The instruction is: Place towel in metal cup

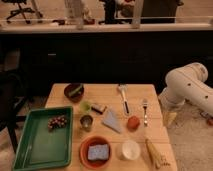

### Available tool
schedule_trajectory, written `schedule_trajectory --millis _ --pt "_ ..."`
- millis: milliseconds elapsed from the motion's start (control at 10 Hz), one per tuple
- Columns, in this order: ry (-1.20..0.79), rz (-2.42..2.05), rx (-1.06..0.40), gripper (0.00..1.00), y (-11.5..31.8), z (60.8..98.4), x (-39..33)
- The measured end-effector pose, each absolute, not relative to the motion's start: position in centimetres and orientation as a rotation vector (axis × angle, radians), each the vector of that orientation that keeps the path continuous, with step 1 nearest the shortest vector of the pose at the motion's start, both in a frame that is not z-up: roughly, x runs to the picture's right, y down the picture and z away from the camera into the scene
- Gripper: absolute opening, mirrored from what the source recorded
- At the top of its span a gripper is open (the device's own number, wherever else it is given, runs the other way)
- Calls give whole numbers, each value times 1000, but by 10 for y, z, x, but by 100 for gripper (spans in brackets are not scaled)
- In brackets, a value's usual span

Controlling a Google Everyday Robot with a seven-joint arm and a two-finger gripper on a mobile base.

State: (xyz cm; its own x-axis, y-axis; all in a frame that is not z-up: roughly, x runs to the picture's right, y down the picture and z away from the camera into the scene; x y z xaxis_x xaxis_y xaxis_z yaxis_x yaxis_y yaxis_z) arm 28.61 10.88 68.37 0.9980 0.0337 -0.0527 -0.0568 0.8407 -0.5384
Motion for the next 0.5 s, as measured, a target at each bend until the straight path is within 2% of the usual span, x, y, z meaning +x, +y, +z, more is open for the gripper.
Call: schedule_trajectory --millis 500 --pt "24 28 -584 80 111 695 261"
